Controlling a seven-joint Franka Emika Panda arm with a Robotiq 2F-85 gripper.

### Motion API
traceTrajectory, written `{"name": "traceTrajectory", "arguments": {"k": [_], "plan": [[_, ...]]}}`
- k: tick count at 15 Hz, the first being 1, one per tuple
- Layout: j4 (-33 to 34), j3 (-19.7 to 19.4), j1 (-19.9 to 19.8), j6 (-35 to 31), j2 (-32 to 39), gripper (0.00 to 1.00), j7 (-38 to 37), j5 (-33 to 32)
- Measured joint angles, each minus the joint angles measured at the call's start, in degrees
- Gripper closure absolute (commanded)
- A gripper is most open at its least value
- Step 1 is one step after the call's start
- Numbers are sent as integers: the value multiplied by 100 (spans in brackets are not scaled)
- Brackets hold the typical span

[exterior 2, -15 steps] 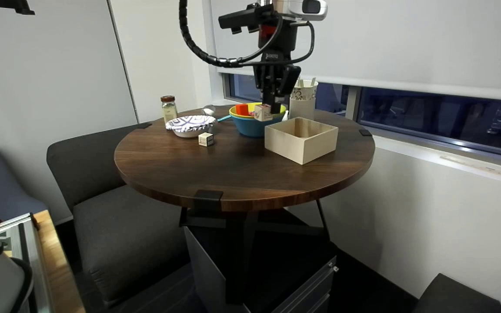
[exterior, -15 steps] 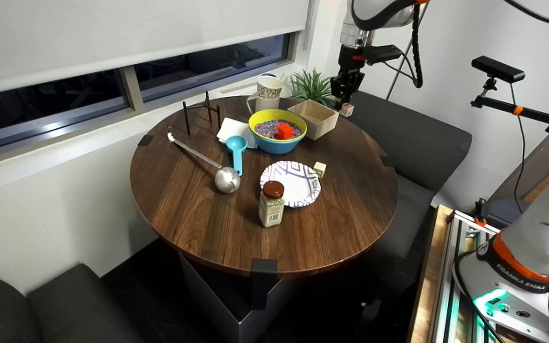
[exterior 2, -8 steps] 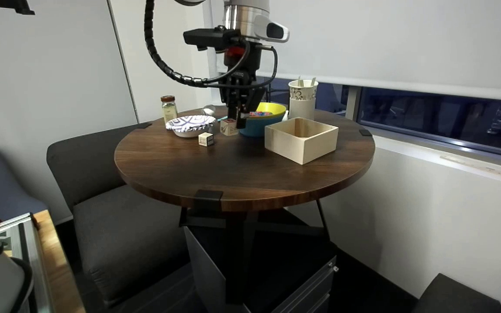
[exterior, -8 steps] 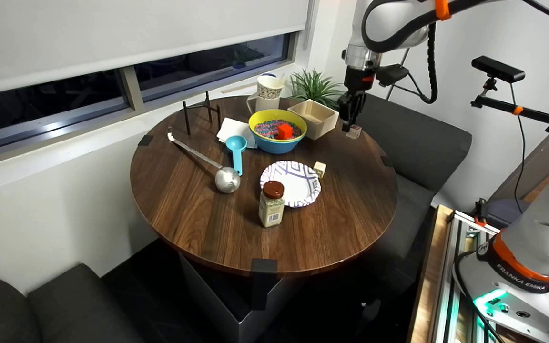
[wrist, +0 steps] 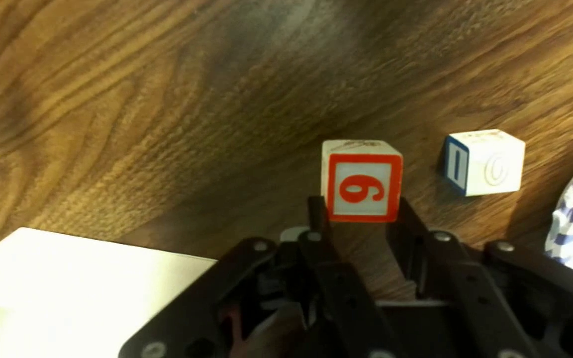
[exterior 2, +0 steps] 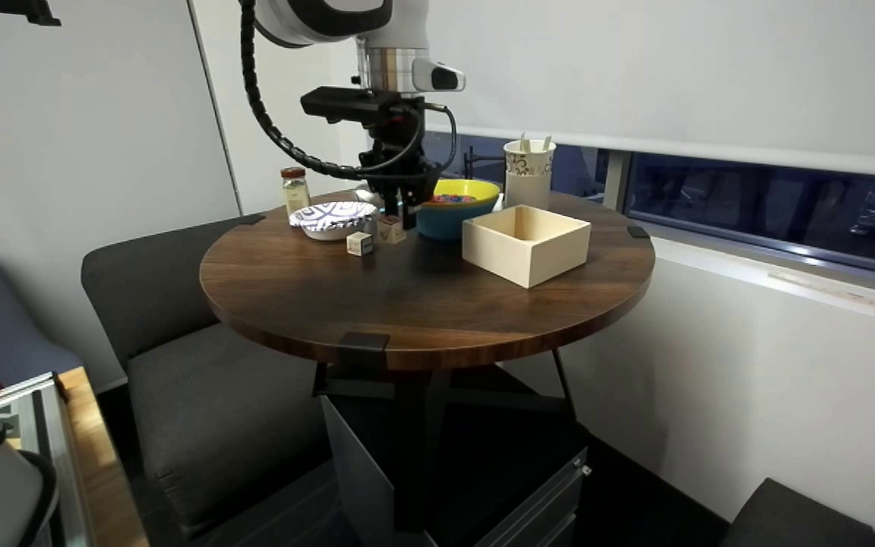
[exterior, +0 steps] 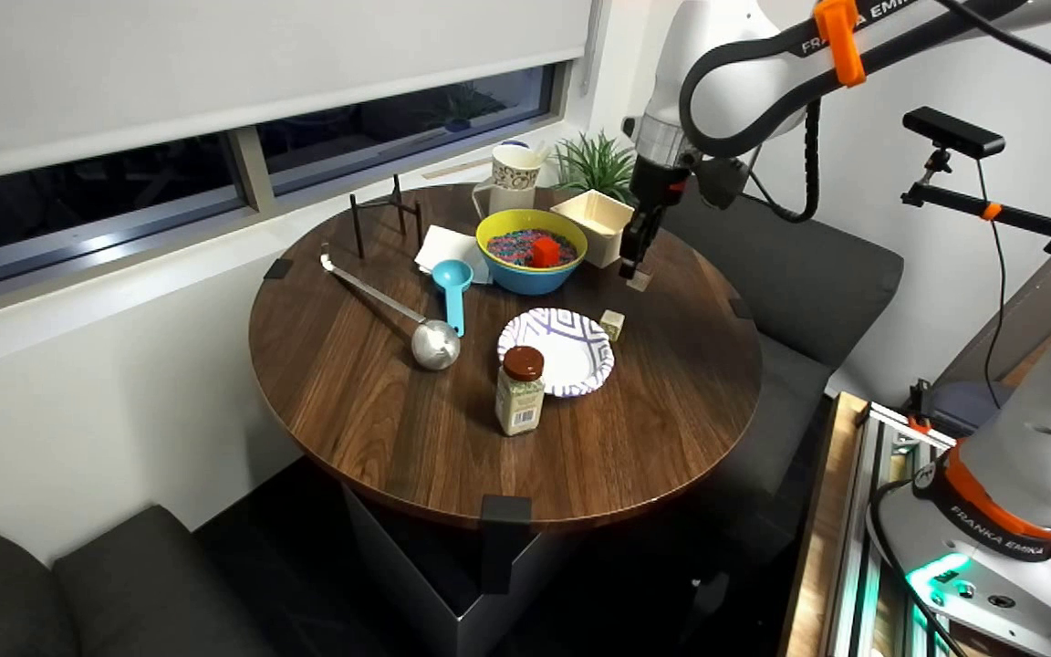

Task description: Remove a block from the wooden box and put it on the table

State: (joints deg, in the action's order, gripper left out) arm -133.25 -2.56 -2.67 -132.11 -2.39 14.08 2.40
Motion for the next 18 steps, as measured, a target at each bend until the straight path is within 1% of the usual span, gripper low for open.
{"name": "traceTrajectory", "arguments": {"k": [4,8,16,17,18], "plan": [[-89,51,59,-379,88,91,166,-4],[-88,51,59,-519,209,91,314,-4],[-47,50,45,-764,496,91,345,-91],[-33,49,43,-797,528,51,345,-104],[-20,48,43,-816,555,40,345,-111]]}}
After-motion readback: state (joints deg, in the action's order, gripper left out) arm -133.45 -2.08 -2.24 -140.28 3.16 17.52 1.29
